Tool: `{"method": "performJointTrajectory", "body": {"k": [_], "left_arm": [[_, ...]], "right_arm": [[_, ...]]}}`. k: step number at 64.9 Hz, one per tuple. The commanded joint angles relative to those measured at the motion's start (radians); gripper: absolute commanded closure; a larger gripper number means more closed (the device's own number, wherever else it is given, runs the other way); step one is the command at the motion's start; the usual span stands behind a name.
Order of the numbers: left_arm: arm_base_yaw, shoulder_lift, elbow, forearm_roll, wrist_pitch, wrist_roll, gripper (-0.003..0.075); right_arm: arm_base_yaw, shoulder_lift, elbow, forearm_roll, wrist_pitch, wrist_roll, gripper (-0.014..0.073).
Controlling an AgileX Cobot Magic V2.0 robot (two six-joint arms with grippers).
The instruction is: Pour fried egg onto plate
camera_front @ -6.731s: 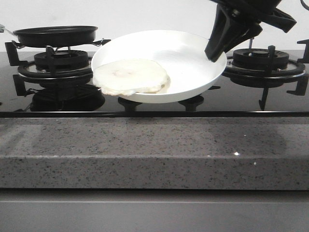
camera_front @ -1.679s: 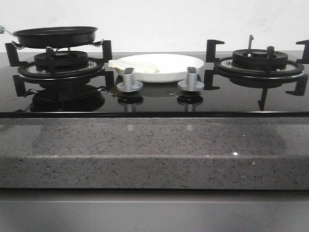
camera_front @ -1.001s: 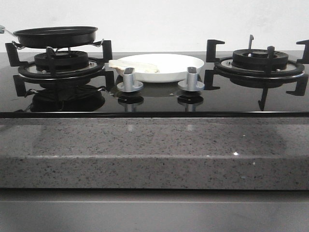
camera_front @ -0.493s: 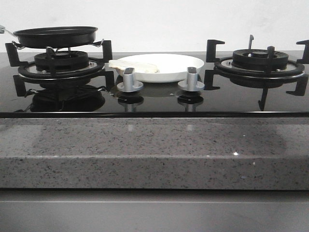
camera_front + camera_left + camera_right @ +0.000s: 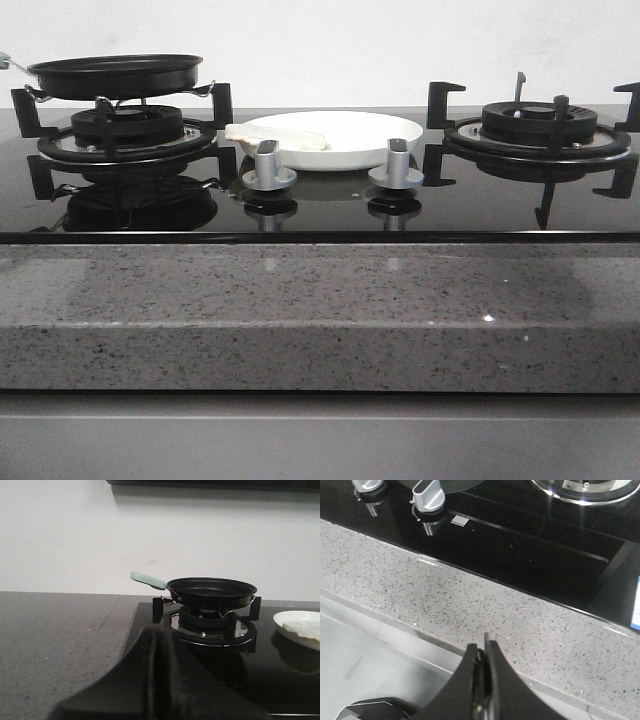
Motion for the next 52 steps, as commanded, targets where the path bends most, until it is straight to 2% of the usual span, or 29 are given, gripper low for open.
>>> {"method": "performJointTrajectory", "body": {"k": [1,52], "left_arm": [[0.004,-0.018,0.005,-0.008,-0.089,-0.009,0.0739],[0.004,-0.018,0.005,-0.008,-0.089,-0.009,0.0739]], "right_arm": [[-0.001,0.002,-0.022,0.000,-0.055,-0.007,0.0662],[-0.007,-0.026,-0.018,-0.001,-0.057,-0.007,0.0662]]}}
